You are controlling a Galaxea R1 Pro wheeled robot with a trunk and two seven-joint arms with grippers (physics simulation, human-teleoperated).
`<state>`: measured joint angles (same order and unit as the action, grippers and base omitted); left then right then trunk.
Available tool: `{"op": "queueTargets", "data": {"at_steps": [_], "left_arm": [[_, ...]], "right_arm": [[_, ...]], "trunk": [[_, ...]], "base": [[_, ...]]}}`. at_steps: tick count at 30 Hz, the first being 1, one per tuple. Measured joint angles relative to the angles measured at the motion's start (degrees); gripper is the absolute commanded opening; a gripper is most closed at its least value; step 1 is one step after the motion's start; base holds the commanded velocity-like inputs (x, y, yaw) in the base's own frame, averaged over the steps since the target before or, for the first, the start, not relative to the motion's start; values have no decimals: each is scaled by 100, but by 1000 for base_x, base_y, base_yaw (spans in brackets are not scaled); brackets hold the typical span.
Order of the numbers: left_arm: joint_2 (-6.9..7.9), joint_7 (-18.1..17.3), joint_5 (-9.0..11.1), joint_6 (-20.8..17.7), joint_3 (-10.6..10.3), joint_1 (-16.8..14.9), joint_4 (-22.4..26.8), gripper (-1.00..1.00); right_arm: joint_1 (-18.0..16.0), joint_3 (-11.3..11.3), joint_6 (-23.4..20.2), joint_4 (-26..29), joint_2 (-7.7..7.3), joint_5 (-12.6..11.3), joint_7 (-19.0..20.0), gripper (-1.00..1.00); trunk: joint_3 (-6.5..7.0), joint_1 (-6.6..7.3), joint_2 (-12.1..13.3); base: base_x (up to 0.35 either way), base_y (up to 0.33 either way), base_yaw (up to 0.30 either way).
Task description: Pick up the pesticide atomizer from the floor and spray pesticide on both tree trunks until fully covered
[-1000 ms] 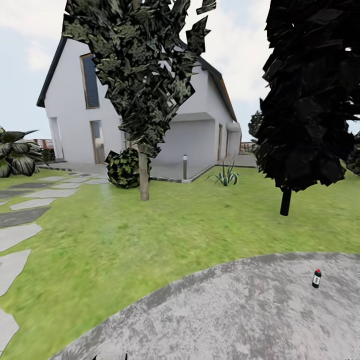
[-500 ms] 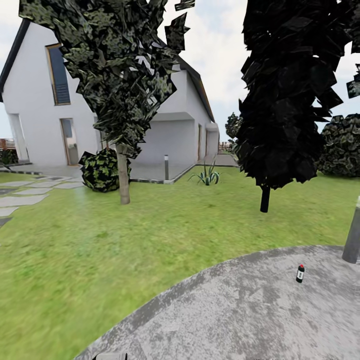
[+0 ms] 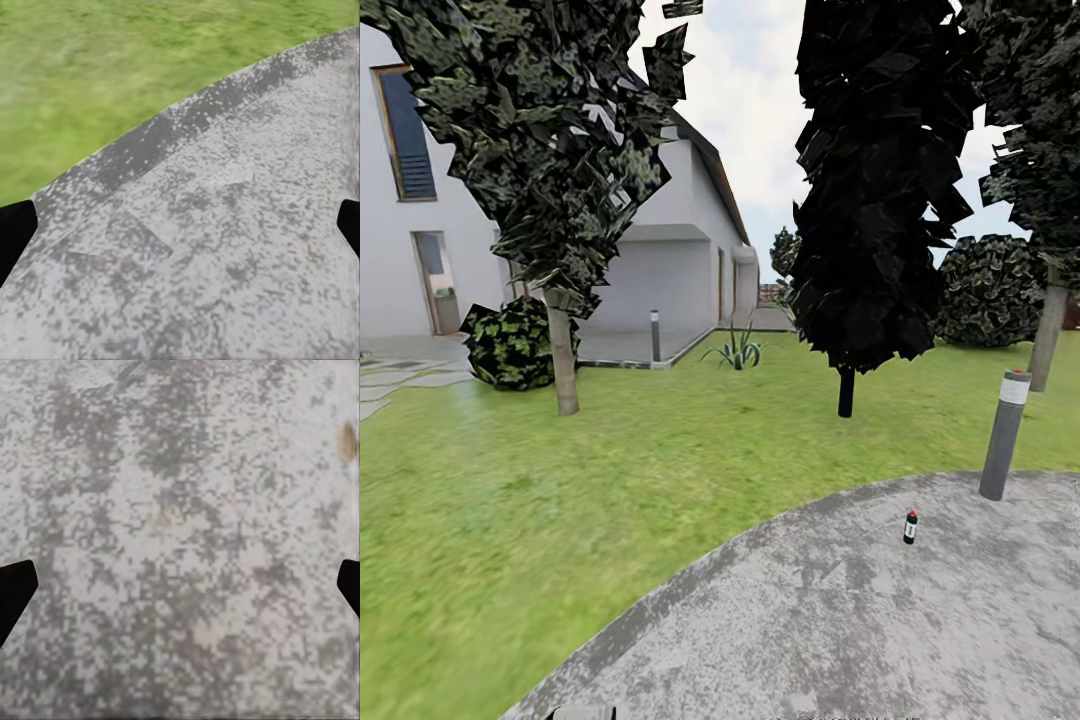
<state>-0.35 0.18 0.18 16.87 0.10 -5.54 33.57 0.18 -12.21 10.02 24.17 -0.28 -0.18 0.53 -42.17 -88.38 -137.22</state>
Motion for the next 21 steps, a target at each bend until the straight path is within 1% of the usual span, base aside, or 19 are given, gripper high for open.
{"op": "queueTargets", "data": {"at_steps": [5, 7, 9, 10, 11, 15, 21], "left_arm": [[0, 8, 18, -7, 5, 0, 0, 100], [4, 14, 71, -14, 60, 0, 0, 100], [2, 16, 163, -12, 153, 0, 0, 100], [1, 17, 257, -11, 236, 0, 0, 100], [1, 13, 469, -8, 402, 0, 0, 100], [7, -1, 678, 0, 530, 0, 0, 100], [8, -2, 710, 0, 553, 0, 11, 100]], "right_arm": [[0, 0, 0, 6, -5, 0, 0, 100], [0, 0, 0, 8, -2, 0, 0, 100], [0, 0, 0, 8, -5, 0, -1, 100], [0, 0, 0, 8, -4, 0, -1, 100], [0, 0, 0, 9, -4, 0, -1, 100], [0, 0, 0, 9, -5, 0, -1, 100], [0, 0, 0, 9, -5, 0, -1, 100]], "trunk": [[0, 0, 0], [0, 0, 0], [0, 0, 0], [0, 0, 0], [0, 0, 0], [0, 0, 0], [0, 0, 0]], "base": [[0, 0, -265], [0, 0, -265], [0, 0, -265], [0, 0, -265], [0, 0, -265], [0, 0, -265], [0, 0, -265]]}}
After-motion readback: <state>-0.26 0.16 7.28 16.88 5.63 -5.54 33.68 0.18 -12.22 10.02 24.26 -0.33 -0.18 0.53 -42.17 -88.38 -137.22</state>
